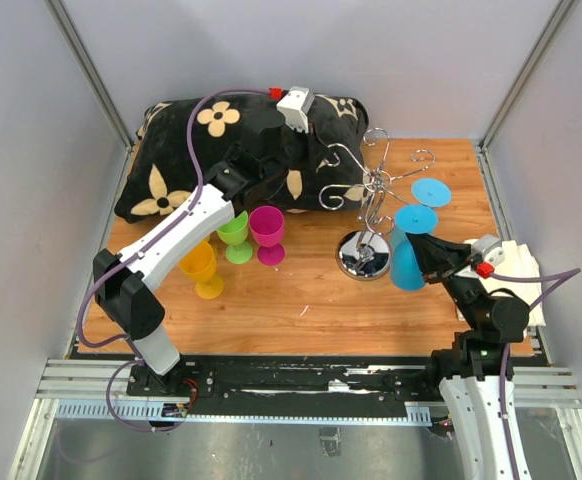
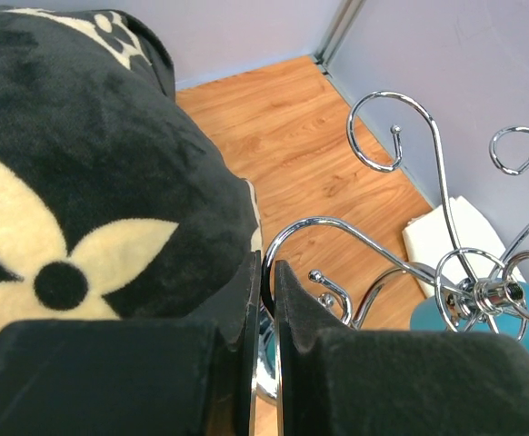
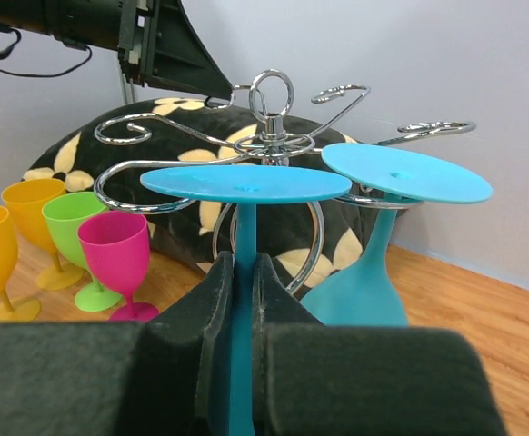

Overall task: Place the wine glass upside down on the wine glass rack
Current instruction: Turn the wine glass upside down at the wine rack.

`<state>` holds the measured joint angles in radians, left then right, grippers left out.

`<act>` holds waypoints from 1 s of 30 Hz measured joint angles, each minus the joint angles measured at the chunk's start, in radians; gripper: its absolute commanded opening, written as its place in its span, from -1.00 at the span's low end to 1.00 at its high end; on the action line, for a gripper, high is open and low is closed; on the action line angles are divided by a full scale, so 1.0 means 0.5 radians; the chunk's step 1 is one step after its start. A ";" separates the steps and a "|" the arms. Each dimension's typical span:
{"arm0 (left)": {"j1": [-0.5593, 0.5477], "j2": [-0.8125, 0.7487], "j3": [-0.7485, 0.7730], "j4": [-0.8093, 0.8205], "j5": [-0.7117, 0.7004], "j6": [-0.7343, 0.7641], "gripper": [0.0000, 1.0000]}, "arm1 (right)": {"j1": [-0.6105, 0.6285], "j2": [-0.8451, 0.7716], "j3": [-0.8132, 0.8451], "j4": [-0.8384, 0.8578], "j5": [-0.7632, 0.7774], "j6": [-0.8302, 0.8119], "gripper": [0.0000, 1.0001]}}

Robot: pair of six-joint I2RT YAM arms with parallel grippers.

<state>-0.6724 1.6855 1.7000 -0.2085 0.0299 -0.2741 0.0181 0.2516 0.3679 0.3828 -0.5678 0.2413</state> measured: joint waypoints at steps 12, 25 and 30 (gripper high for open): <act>0.049 -0.049 -0.088 0.047 -0.004 -0.047 -0.99 | 0.029 0.169 -0.015 0.323 -0.066 0.113 -0.99; 0.085 -0.054 -0.103 0.047 0.020 -0.083 -0.99 | 0.568 0.283 -0.013 0.283 0.193 -0.134 -0.99; 0.087 -0.056 -0.106 0.048 0.028 -0.085 -0.99 | 0.628 0.330 -0.012 0.273 0.335 -0.230 -0.99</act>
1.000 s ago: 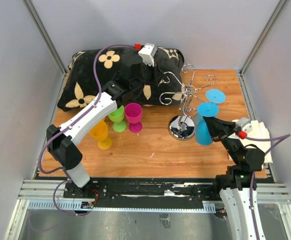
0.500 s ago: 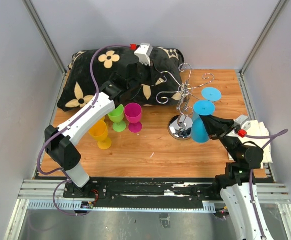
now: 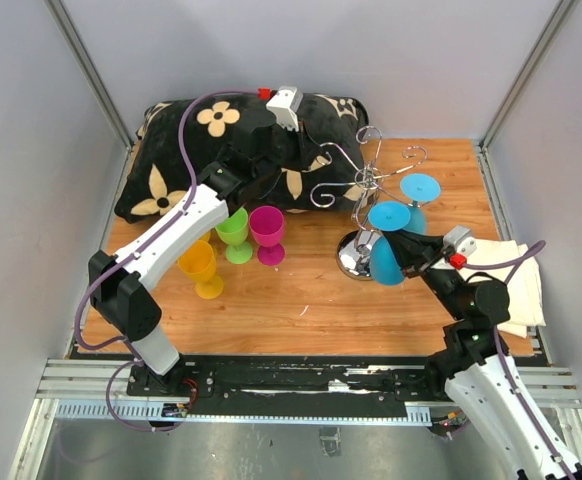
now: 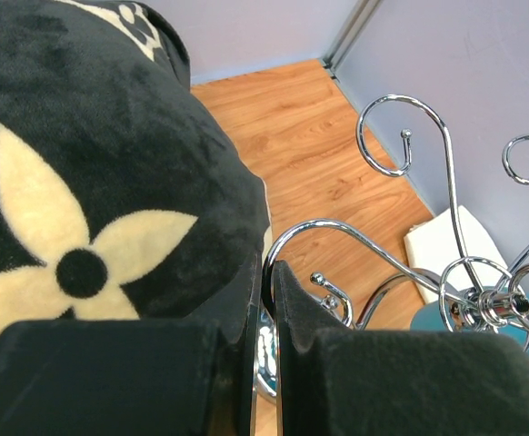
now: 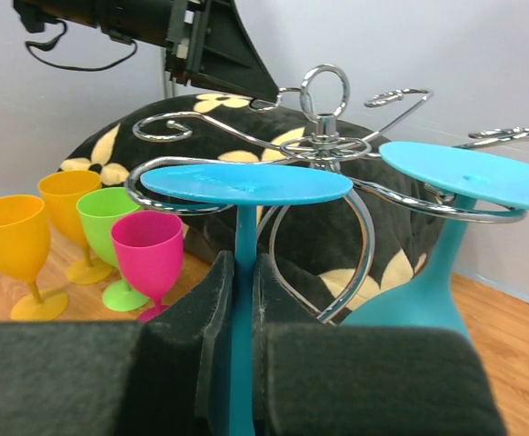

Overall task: Place the wine glass upside down on the wine glass rack
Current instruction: Turn the wine glass upside down at the wine rack.

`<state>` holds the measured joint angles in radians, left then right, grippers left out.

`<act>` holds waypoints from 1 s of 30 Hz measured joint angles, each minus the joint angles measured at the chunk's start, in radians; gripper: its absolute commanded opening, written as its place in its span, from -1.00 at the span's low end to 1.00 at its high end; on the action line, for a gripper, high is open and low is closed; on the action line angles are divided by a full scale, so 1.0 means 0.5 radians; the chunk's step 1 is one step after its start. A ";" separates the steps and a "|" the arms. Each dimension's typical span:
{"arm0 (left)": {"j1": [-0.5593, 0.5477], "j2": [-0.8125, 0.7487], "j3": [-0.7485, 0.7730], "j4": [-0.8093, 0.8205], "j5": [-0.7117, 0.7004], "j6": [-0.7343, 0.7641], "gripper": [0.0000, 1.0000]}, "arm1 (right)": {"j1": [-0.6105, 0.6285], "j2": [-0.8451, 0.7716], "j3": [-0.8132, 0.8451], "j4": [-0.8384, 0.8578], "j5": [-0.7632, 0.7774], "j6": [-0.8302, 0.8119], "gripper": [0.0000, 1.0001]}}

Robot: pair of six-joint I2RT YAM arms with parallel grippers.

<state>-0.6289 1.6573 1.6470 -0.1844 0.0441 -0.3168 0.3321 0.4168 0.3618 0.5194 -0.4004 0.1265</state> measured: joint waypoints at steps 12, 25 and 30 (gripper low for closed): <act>0.003 0.000 -0.008 0.009 0.010 -0.006 -0.99 | 0.057 0.240 0.023 0.162 0.106 -0.040 -0.99; 0.023 0.000 -0.009 0.008 0.043 -0.014 -0.99 | 0.231 0.470 0.044 0.397 0.111 -0.083 -0.99; 0.023 0.000 -0.010 0.008 0.045 -0.016 -0.99 | 0.267 0.523 0.045 0.468 0.105 -0.099 -0.99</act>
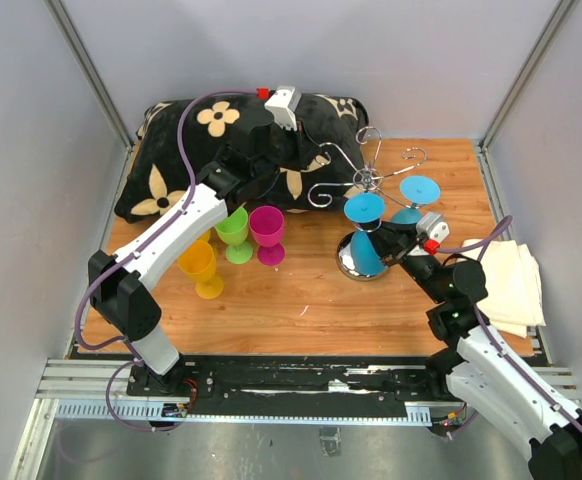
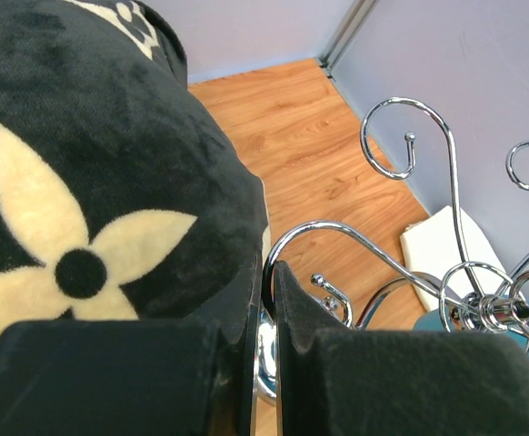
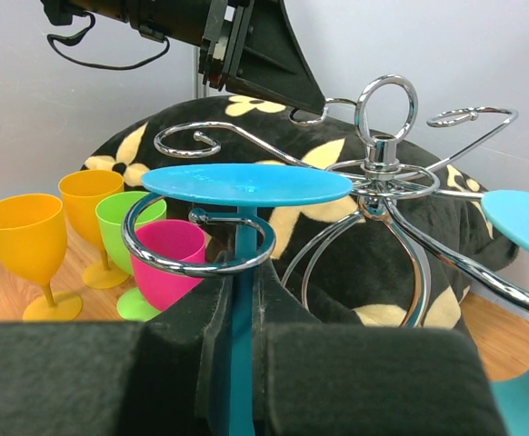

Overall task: Place the wine glass upside down on the wine glass rack
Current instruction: Turn the wine glass upside down at the wine rack.

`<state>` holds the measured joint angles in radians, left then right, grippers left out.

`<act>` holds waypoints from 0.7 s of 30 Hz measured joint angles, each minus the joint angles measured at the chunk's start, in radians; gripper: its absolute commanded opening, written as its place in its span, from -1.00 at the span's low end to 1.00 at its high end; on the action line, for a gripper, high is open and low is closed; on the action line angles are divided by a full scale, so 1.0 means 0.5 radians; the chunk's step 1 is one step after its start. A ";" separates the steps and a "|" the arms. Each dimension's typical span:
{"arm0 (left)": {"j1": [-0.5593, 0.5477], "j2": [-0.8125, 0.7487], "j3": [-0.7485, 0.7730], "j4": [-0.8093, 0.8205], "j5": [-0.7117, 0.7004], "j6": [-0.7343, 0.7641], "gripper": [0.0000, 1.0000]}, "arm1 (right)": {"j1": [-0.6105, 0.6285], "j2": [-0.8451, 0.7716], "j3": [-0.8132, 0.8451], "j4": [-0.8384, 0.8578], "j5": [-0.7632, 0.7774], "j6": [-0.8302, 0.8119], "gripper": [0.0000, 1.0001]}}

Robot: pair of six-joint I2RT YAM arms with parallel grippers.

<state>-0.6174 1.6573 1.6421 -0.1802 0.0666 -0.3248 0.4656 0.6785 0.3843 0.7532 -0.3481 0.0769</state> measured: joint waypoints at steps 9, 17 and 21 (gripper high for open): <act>0.001 0.000 0.000 0.000 0.012 -0.012 -0.99 | 0.013 0.058 0.000 0.071 -0.069 -0.008 -0.99; 0.005 0.000 0.000 0.000 0.014 -0.027 -0.99 | 0.015 -0.014 0.000 0.047 -0.174 -0.040 -0.99; 0.017 0.000 -0.001 -0.002 0.014 -0.027 -0.99 | 0.025 -0.115 -0.005 -0.005 -0.210 -0.066 -0.99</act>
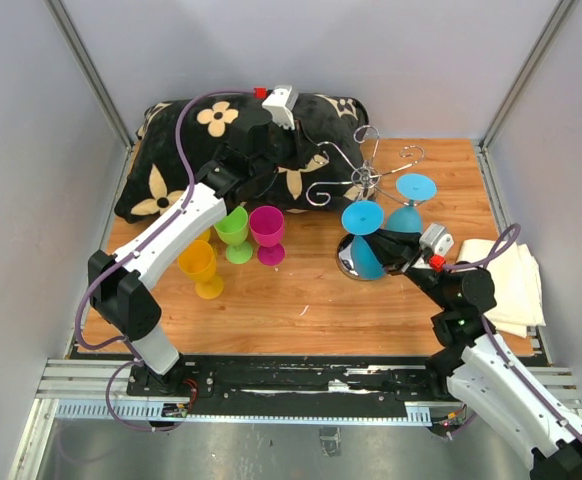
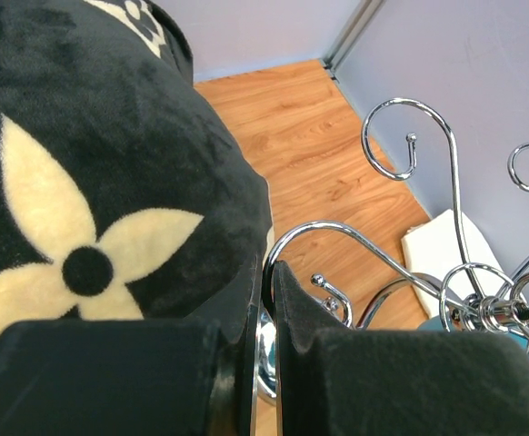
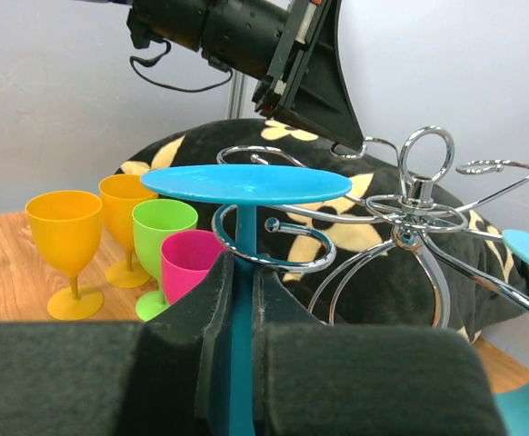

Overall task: Place the wine glass upside down on the wine glass rack
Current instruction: Turn the wine glass upside down at the wine rack.

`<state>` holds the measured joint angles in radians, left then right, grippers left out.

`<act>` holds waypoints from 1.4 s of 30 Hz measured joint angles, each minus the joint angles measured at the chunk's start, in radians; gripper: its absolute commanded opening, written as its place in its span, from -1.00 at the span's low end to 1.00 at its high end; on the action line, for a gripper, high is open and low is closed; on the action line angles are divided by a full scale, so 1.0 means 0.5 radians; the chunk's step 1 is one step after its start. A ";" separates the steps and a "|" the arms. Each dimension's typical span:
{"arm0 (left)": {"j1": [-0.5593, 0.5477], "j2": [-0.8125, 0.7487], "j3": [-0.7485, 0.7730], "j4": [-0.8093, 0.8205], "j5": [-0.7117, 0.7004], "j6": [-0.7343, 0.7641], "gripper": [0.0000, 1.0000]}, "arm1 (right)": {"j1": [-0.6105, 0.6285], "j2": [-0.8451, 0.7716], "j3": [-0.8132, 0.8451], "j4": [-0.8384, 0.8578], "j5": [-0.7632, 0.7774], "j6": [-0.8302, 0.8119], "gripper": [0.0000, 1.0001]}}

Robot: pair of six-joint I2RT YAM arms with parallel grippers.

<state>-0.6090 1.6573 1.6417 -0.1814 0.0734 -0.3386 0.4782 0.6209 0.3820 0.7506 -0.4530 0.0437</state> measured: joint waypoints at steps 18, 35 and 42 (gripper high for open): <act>0.009 0.000 -0.001 -0.001 0.035 -0.008 -0.99 | 0.000 -0.237 -0.029 -0.346 0.370 -0.053 -0.76; 0.012 0.000 -0.001 -0.002 0.043 -0.013 -0.99 | 0.000 -0.338 -0.021 -0.581 0.395 -0.085 -0.06; 0.012 0.000 0.000 -0.002 0.066 -0.017 -0.92 | 0.000 -0.530 0.033 -0.858 0.385 -0.149 0.07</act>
<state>-0.6029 1.6573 1.6417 -0.1825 0.1062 -0.3470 0.4782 0.3557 0.3985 0.3214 -0.2604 -0.0307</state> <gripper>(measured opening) 0.086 0.502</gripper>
